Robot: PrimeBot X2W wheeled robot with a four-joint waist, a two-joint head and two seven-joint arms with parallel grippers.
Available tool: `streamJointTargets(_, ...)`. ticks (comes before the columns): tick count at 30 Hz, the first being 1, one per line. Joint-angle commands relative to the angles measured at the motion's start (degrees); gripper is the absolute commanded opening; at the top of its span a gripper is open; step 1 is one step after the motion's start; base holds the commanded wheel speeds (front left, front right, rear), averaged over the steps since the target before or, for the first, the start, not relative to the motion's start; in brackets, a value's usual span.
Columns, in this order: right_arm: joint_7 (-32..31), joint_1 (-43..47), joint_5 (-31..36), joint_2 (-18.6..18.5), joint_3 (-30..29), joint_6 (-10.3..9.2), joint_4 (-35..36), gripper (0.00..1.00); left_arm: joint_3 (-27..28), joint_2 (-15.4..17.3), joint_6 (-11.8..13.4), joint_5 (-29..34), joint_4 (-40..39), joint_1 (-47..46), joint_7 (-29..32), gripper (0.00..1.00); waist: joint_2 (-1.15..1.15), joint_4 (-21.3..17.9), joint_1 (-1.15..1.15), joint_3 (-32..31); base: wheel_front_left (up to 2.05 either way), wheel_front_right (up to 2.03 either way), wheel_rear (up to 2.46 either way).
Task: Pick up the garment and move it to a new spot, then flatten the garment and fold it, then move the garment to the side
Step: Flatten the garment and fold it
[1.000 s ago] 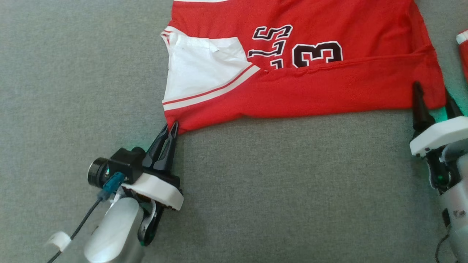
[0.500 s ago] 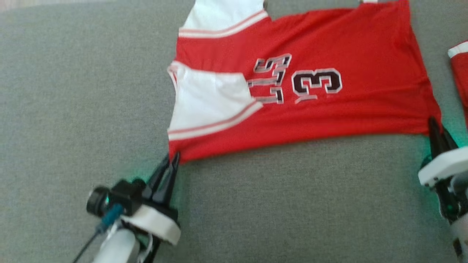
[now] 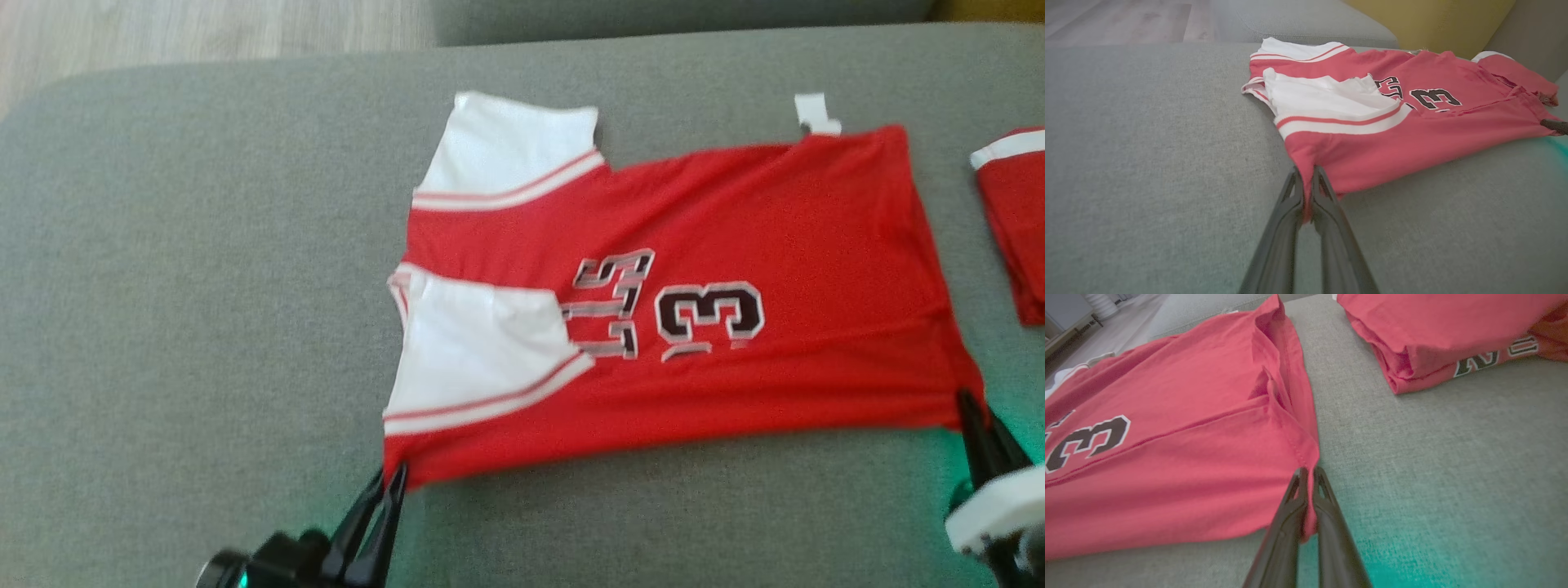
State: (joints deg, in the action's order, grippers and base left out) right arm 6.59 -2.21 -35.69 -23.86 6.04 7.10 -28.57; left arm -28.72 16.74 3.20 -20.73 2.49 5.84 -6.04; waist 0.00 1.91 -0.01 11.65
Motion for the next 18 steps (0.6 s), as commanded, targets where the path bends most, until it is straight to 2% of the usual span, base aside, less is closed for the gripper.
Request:
streamJointTargets(1,0.6,0.8,0.3,-1.8,0.0,0.39,1.6,0.0,2.3,1.4,0.5,-0.6,-2.0,-0.2,-0.1,0.0,0.0,-0.2,0.01,-0.5,0.0,0.0,0.0)
streamJointTargets(2,0.3,2.2,0.4,-1.7,-0.3,0.39,2.7,0.0,2.3,1.7,0.7,-0.8,-2.9,1.0,0.3,0.0,0.0,-0.4,0.01,-0.8,0.0,0.0,0.0)
streamJointTargets(4,-0.3,4.4,0.9,-1.5,-0.9,0.39,4.8,0.23,2.1,2.2,1.0,-1.3,-4.5,2.9,1.2,0.0,0.0,-0.7,0.01,-1.3,0.0,0.0,0.0)
streamJointTargets(6,-1.1,6.0,1.2,-1.1,-1.7,0.39,6.6,0.4,1.6,2.9,0.7,-1.5,-5.4,3.9,2.0,0.14,0.0,-0.9,0.01,-1.6,0.0,0.0,0.0)
streamJointTargets(7,-1.5,6.6,1.3,-0.8,-2.2,0.39,7.3,0.82,1.4,3.1,0.6,-1.3,-5.5,3.9,2.2,0.25,0.0,-1.0,0.01,-1.8,0.0,0.0,0.0)
streamJointTargets(8,-1.9,7.1,1.4,-0.5,-2.5,0.39,8.0,1.0,1.2,3.2,0.6,-1.1,-5.3,3.7,2.3,0.35,0.0,-1.1,0.01,-2.1,0.0,0.0,0.0)
streamJointTargets(9,-2.3,7.6,1.6,-0.3,-2.9,0.39,8.5,1.0,1.1,3.2,0.6,-1.0,-5.1,3.5,2.5,0.58,0.0,-1.1,0.01,-2.2,0.0,0.0,0.0)
streamJointTargets(10,-2.7,8.0,1.9,0.0,-3.2,0.39,9.1,1.0,1.0,3.0,0.6,-1.0,-4.8,3.2,2.6,1.0,0.0,-1.1,0.01,-2.4,0.0,0.0,0.0)
streamJointTargets(15,-3.3,9.6,3.7,0.8,-4.7,0.39,12.8,1.0,0.5,3.0,0.4,0.4,-4.6,-0.3,2.8,1.0,0.0,-1.4,0.01,-2.5,0.0,0.0,0.0)
streamJointTargets(18,-3.2,9.2,5.2,1.4,-6.0,0.39,16.3,1.0,1.6,3.8,-0.7,0.7,-5.9,-6.0,3.6,1.0,0.0,-2.2,0.01,-1.4,0.0,0.0,0.0)
